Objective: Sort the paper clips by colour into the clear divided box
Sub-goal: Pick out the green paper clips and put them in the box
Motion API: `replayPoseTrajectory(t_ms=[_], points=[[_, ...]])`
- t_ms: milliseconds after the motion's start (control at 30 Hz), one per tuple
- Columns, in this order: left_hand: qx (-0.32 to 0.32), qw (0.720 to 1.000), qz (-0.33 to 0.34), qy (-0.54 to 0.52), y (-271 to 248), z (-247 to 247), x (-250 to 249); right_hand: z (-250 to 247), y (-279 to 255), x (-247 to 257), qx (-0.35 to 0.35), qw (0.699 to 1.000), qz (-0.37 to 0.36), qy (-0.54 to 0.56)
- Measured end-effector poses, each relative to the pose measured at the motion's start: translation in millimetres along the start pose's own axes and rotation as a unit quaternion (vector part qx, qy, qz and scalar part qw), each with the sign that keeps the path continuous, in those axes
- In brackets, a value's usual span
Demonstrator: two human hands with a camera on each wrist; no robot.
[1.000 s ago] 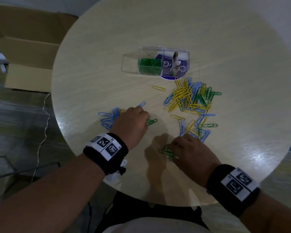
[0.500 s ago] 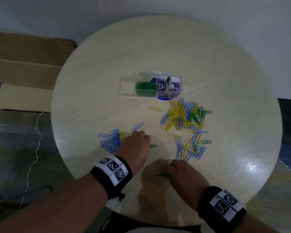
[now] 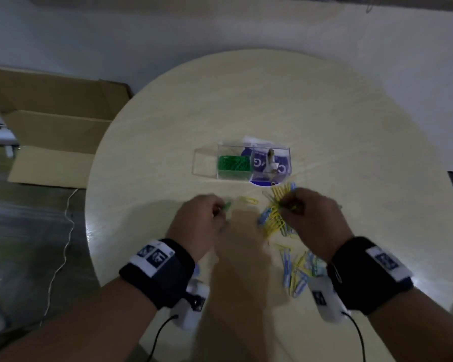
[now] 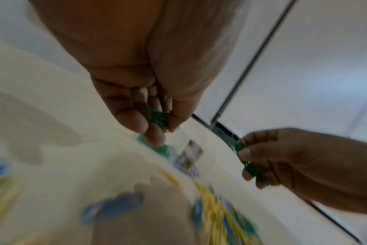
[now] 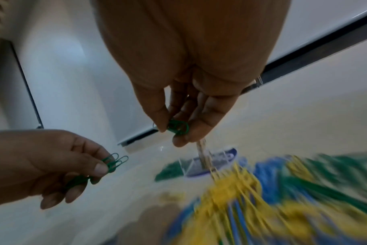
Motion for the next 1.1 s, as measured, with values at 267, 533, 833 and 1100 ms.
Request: replayPoseTrajectory(t_ms=[267,533,833,1100], points=[[-0.121,0.991,-0.038,-0.04,71,-65,-13,-8,102,43,0.036,0.999,0.015,-0.023],[-0.126,0.99,-0.034,-0.049,81,-64,-27,-14,109,55,0.006,1.0,-0.003,-0.019],[-0.009,0.991,-0.048,0.125,31,-1,24,-4,-15,-48,-0.047,0.992,-0.013,-0.119],[0.037,0.959,0.044,0.278,-10,55,11,121,-74,-45,0.192,0.944,-0.083,-0.256]])
Point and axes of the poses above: each hand's wrist, its own y-axis towards the middle knuckle, its own z-axis out of the palm, x = y × z, the point moved 10 cm from there along y, towards the middle knuckle, and after that the axes turned 12 degrees about x, right-handed, at the moved point
